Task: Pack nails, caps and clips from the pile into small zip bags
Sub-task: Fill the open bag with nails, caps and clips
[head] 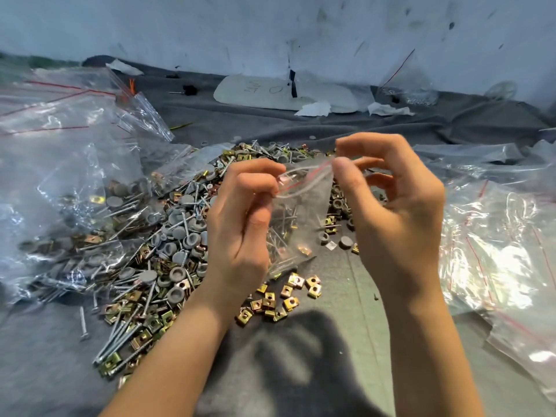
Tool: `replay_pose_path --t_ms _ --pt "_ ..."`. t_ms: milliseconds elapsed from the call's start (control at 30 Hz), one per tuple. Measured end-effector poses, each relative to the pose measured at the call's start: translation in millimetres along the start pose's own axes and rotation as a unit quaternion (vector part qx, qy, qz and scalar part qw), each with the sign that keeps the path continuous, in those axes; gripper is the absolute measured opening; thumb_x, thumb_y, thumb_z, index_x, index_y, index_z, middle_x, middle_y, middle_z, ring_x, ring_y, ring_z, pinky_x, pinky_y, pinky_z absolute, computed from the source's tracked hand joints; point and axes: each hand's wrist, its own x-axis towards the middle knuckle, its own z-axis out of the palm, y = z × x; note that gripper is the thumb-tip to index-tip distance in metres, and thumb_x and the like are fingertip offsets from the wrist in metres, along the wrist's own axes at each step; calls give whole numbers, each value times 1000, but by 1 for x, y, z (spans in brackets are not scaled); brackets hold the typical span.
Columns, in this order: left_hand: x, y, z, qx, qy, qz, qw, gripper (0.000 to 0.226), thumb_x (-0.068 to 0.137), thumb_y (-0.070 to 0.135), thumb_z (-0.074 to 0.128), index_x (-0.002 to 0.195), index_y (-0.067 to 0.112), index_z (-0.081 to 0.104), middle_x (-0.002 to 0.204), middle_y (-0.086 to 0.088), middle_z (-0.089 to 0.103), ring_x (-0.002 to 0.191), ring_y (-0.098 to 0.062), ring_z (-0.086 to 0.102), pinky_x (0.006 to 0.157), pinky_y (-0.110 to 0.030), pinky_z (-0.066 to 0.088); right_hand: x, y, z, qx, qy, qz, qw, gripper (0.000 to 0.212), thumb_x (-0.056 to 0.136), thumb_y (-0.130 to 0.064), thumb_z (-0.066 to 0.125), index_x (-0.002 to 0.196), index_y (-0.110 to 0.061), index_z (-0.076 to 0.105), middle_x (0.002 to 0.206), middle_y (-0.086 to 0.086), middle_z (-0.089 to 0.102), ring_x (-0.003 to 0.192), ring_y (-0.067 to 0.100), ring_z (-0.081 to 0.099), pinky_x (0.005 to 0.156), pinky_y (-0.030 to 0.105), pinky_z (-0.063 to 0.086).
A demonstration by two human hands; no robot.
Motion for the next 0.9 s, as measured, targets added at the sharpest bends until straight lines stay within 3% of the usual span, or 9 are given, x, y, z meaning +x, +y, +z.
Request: replay_pose_path --t_ms 67,133,200,267,333,500,733,833,900 --pt "1 -1 0 -5 39 -33 999 25 89 -4 37 97 14 50 111 -4 54 104 -13 54 89 -27 46 1 5 -4 21 20 59 998 6 89 -12 64 90 -18 66 79 -14 64 72 -1 59 66 15 45" --pt "2 -1 -1 -19 75 -56 995 32 89 -9 34 93 19 49 111 -2 54 106 -12 53 94 -31 45 0 15 -8 -27 -28 145 989 10 89 -15 63 81 -21 65 68 -13 62 64 0 58 61 18 45" --pt "5 -2 -3 -11 118 -48 992 35 91 -8 33 96 25 45 111 1 53 107 -8 53 95 -34 45 -3 25 -10 -116 -182 234 948 13 89 -17 62 78 -22 65 68 -8 63 64 8 58 61 26 47" --pt "7 -4 -5 8 151 -31 988 28 94 1 33 100 25 43 110 3 52 106 -2 52 96 -27 44 -7 32 -8 -173 -347 279 879 11 88 -20 65 77 -22 65 67 -9 61 61 5 54 57 21 41" --pt "8 -6 -8 12 174 -27 984 21 94 7 33 101 25 43 111 3 52 107 -4 53 97 -31 45 -13 34 1 -202 -430 278 835 9 84 -24 71 76 -25 66 65 -11 57 59 0 50 52 15 34" --pt "8 -5 -9 -3 187 -41 981 18 96 14 34 101 28 44 113 10 53 111 -20 54 100 -60 44 -21 36 21 -220 -451 253 827 9 80 -22 75 80 -24 66 73 -10 55 71 8 53 54 14 35" --pt "7 -8 -9 -10 184 -47 982 20 97 14 36 102 31 45 115 6 54 113 -33 55 99 -60 44 -21 36 20 -212 -478 230 821 14 82 -20 72 78 -26 60 79 -9 57 72 8 52 56 16 37" --pt "7 -9 -10 -1 181 -44 983 20 97 12 35 98 30 45 115 4 53 114 -25 54 100 -59 44 -19 35 18 -206 -479 207 828 14 80 -16 70 77 -25 60 79 -8 60 74 11 55 57 17 41" --pt "7 -9 -9 -2 171 -38 985 20 95 11 35 96 28 46 115 3 53 113 -15 53 100 -45 47 -16 33 13 -189 -441 215 851 11 81 -13 68 79 -23 64 80 -7 62 73 8 58 58 14 45"
